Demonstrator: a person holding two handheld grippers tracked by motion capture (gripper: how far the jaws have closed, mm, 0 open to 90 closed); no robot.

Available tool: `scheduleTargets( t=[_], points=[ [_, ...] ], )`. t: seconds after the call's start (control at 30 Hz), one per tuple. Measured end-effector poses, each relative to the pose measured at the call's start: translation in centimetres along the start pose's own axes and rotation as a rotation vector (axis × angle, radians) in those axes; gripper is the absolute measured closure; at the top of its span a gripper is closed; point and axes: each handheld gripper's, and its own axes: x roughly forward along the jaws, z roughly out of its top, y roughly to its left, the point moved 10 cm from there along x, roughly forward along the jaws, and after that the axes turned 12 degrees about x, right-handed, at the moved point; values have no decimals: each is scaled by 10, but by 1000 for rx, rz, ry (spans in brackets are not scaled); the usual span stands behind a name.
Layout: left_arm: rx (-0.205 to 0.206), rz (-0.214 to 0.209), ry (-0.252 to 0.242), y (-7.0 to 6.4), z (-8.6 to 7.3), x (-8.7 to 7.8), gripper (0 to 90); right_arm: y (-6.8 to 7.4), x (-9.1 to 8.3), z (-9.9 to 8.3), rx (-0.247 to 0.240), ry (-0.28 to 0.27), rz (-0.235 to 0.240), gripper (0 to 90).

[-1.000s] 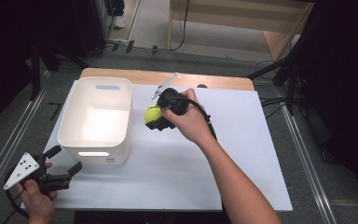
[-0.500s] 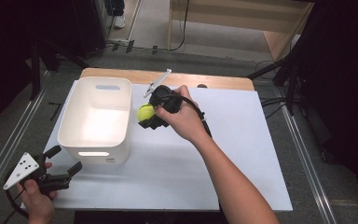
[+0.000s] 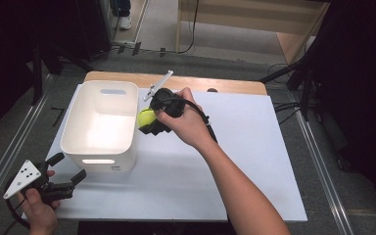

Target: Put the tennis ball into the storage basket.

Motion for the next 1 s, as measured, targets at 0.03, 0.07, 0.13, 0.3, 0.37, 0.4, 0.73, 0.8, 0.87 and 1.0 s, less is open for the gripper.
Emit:
scheduleTargets(
  t=[0.03,0.07,0.13,0.3,0.37,0.4,0.73,0.8,0.87,1.0],
  points=[
    [0,0,0,0,0,0,0,1,0,0,5,3,1,239],
    [0,0,0,0,0,0,0,2,1,2,-8,-1,6,239],
    [1,-1,1,0,0,0,0,4,1,4,-2,-1,6,239],
    [-1,-1,0,0,0,0,0,9,3,10,-17,-2,12,239],
    [-1,-1,0,0,0,0,0,11,4,12,-24,-3,16,239],
    [-2,0,-2,0,0,0,0,12,4,12,-19,4,15,239],
    [-1,-1,-2,0,0,0,0,23,12,21,-35,4,30,239],
    [0,-1,-1,0,0,0,0,24,14,23,-45,5,32,239],
    [-1,-2,-2,0,0,0,0,26,15,25,-43,6,35,239],
    [0,-2,-2,0,0,0,0,29,18,28,-51,6,36,239]
  ],
)
